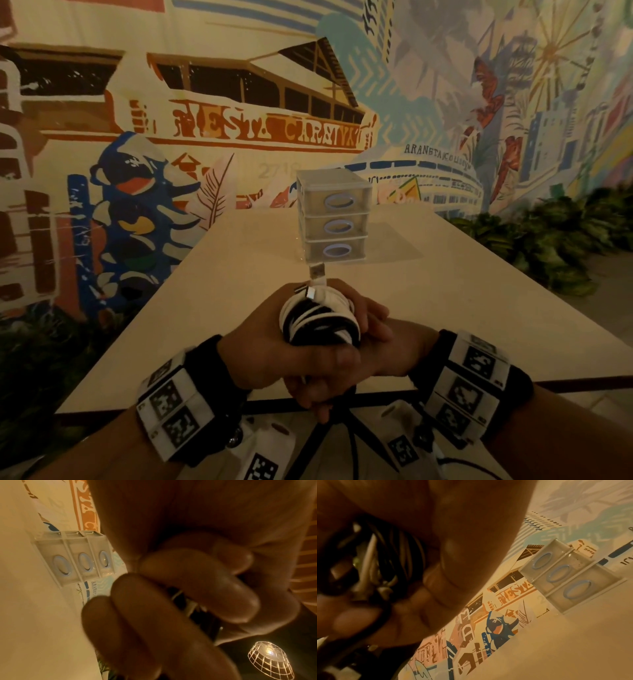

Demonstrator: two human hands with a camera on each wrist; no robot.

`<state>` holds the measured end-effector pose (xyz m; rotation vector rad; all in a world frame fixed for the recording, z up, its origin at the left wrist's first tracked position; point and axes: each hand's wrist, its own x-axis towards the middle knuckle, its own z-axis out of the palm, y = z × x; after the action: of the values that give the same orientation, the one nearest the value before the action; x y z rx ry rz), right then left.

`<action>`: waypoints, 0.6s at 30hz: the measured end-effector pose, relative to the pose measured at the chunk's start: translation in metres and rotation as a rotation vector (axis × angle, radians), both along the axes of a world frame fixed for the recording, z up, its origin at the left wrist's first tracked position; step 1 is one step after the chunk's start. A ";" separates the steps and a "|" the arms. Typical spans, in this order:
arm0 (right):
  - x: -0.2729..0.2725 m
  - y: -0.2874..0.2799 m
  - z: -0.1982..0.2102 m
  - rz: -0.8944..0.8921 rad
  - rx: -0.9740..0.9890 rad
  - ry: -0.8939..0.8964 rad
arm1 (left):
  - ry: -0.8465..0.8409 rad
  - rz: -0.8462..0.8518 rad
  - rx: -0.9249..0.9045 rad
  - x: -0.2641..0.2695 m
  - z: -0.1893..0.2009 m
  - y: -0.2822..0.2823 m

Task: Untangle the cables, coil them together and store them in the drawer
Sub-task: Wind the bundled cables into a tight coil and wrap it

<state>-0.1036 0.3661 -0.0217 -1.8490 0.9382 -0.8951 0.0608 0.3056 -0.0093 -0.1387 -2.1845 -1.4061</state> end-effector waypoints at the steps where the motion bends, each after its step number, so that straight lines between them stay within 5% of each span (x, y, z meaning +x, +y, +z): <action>1: 0.001 0.001 0.004 0.010 0.045 0.021 | 0.015 0.042 -0.045 0.001 -0.001 -0.002; 5: 0.006 -0.006 0.008 0.189 0.178 0.168 | 0.027 0.192 -0.141 0.006 0.004 -0.005; 11: -0.009 -0.017 -0.007 -0.031 0.127 0.460 | -0.087 0.401 -0.361 0.022 0.013 -0.019; 15: -0.016 -0.021 -0.015 -0.089 0.267 0.234 | -0.265 0.581 -0.841 0.029 0.006 -0.035; 18: -0.016 -0.025 -0.018 -0.144 0.475 -0.046 | -0.385 0.662 -0.968 0.029 -0.006 -0.041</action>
<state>-0.1191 0.3414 -0.0398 -1.3657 1.1522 -0.7183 0.0897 0.2650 -0.0149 0.5069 -2.6708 0.0439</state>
